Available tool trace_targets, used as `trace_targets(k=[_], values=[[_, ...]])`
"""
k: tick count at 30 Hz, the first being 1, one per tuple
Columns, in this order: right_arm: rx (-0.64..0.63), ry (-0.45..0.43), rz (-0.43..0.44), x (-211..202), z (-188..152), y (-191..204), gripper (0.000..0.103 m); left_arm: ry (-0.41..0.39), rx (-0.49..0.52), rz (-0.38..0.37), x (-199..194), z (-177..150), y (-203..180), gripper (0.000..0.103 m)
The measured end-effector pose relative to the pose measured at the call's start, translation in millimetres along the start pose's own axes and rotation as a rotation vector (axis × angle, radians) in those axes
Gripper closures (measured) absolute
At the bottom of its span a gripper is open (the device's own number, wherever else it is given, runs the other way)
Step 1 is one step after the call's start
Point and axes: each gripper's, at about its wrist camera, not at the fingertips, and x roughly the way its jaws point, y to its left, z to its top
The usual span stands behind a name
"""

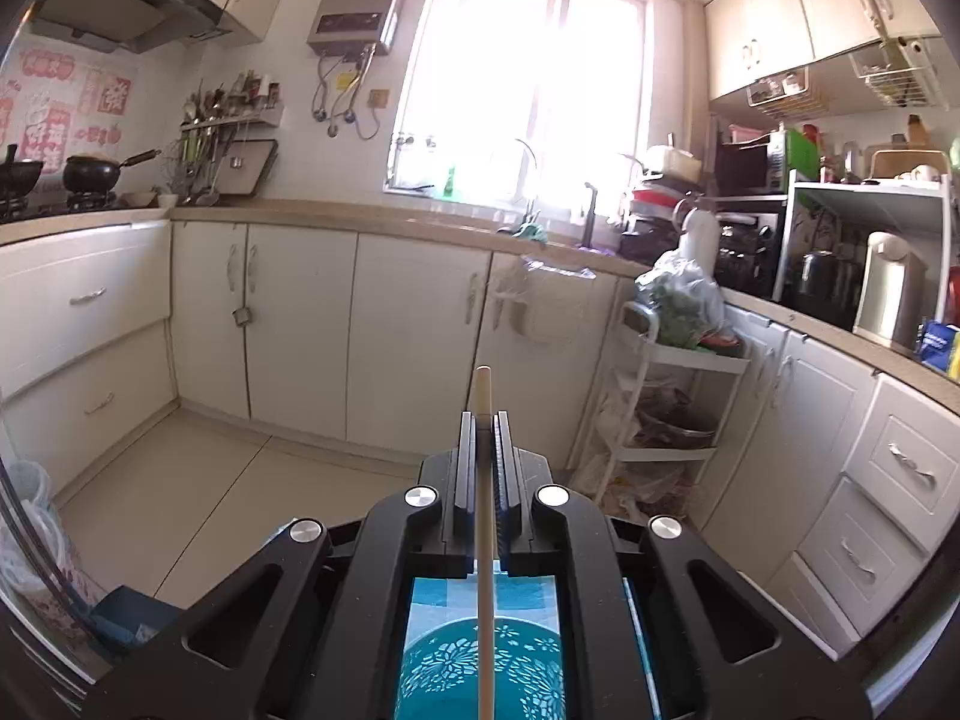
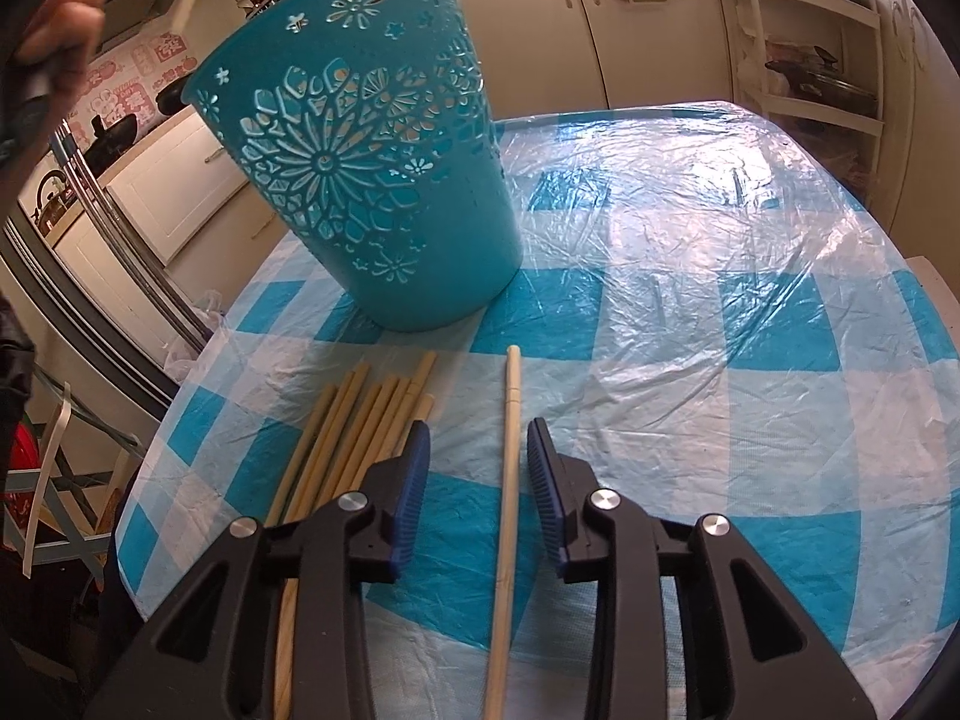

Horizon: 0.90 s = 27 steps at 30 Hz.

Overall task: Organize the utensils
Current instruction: 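Lift the chopstick with the left gripper over the teal basket and open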

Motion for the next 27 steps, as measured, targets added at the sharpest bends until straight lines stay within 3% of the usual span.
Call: trace_targets(k=[6, 17, 19, 21, 23, 27], values=[[-0.004, 0.000, 0.003, 0, 0, 0, 0.067, 0.069, 0.020, 0.033, 26, -32, 3, 0.098], [-0.008, 0.000, 0.001, 0, -1, 0, 0.067, 0.185, 0.083, 0.065, 31, -74, 14, 0.095], [-0.005, -0.001, 0.003, 0, -1, 0, 0.067, 0.210, 0.092, 0.073, 29, -77, 16, 0.084], [0.002, -0.002, 0.005, 0, -1, -1, 0.067, 0.202, 0.086, 0.095, 18, -76, 24, 0.056], [0.010, -0.002, 0.009, 0, 0, -2, 0.067, 0.177, 0.066, 0.122, 2, -75, 34, 0.042], [0.006, 0.004, -0.008, -2, 1, -2, 0.067, 0.154, 0.024, 0.163, -32, -80, 63, 0.031]])
